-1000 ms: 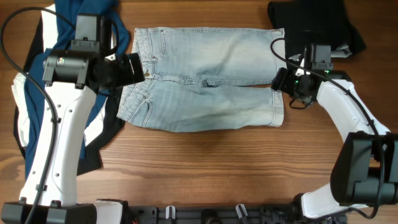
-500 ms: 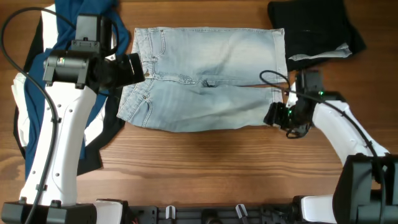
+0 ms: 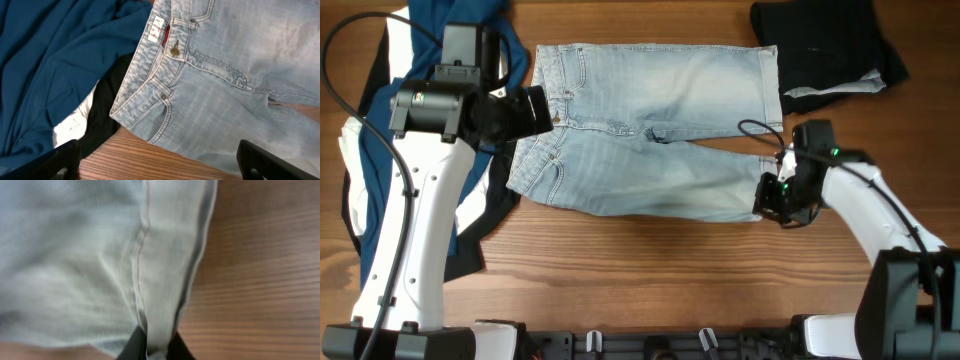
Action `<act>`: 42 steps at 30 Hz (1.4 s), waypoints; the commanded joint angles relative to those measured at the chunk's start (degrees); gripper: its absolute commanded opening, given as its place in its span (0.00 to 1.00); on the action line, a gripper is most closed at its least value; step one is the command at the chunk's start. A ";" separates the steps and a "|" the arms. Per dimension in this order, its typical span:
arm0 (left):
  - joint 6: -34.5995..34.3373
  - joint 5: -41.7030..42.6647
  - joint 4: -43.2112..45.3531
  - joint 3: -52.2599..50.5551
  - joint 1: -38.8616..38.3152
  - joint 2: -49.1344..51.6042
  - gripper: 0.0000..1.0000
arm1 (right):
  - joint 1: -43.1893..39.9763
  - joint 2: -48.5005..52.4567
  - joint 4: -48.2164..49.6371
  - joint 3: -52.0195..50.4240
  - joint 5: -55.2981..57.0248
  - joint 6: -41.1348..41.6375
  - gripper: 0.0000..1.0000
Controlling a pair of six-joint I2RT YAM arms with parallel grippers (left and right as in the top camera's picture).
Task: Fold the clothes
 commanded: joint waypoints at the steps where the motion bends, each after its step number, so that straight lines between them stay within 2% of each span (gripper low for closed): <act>1: 0.76 -0.57 0.09 -0.37 0.07 0.33 1.00 | 0.26 -1.97 -9.88 14.62 2.12 -2.32 0.04; 3: 0.74 -0.57 0.11 -0.37 0.07 0.33 1.00 | 0.26 -1.95 -10.91 18.62 3.45 -2.27 0.05; 4: 0.74 -0.57 0.11 -0.39 0.07 0.33 1.00 | 0.26 -1.84 -9.94 19.15 3.82 -2.23 0.08; 5: 0.76 -0.57 0.09 -0.39 0.04 0.33 1.00 | 0.26 -1.70 -9.09 19.17 3.80 -2.14 0.19; 7: 0.76 -0.57 0.07 -0.39 0.07 0.33 1.00 | 0.26 0.24 -7.96 19.15 3.82 -2.14 0.71; 9: 0.76 -0.55 0.07 -0.37 0.04 0.33 1.00 | 0.26 2.23 -8.31 19.15 3.85 -2.29 0.89; 10: 0.76 -0.57 0.07 -0.37 0.04 0.33 1.00 | 0.26 3.15 -8.59 19.15 3.80 -2.27 0.94; 12: 0.74 -0.57 0.07 -0.39 0.04 0.33 1.00 | 0.26 4.33 -9.40 19.15 3.80 -2.29 0.98; 16: 0.74 -0.55 0.07 -0.39 0.04 0.33 1.00 | 0.26 4.39 -12.35 19.10 3.76 -3.37 0.97; 19: 0.74 -0.55 0.07 -0.39 0.04 0.33 1.00 | 0.28 4.39 -14.82 17.22 3.80 -3.89 0.94; 24: 0.72 -0.55 0.13 -1.42 0.04 0.37 1.00 | 0.28 4.39 -10.16 10.19 3.78 -2.86 0.84; 28: -0.96 1.44 1.86 -8.98 0.07 0.44 1.00 | 0.28 3.98 -7.87 9.29 3.80 1.49 0.78; 33: -12.79 5.90 8.07 -22.82 0.07 0.42 1.00 | 0.39 0.96 -7.45 9.29 3.76 10.51 0.67; 34: -15.52 6.71 10.80 -25.73 0.07 0.42 1.00 | 0.39 0.52 -7.41 9.29 3.54 12.50 0.59; 35: -18.67 6.75 13.81 -28.41 0.07 0.42 1.00 | 0.39 0.44 -7.41 9.29 2.64 14.58 0.55; 36: -21.66 6.73 16.57 -30.64 0.07 0.42 0.99 | 0.39 0.46 -7.06 9.27 1.01 14.75 0.55; 38: -29.99 6.71 24.41 -35.93 0.07 0.42 0.91 | 0.39 0.50 -6.05 9.27 -1.11 16.41 0.51; 39: -34.07 6.69 27.98 -38.29 0.07 0.42 0.91 | 0.39 0.50 -5.64 9.27 -0.92 17.88 0.48; 42: -44.72 4.02 36.11 -44.00 0.07 0.42 0.87 | 1.01 0.50 -4.17 9.27 -0.48 18.88 0.48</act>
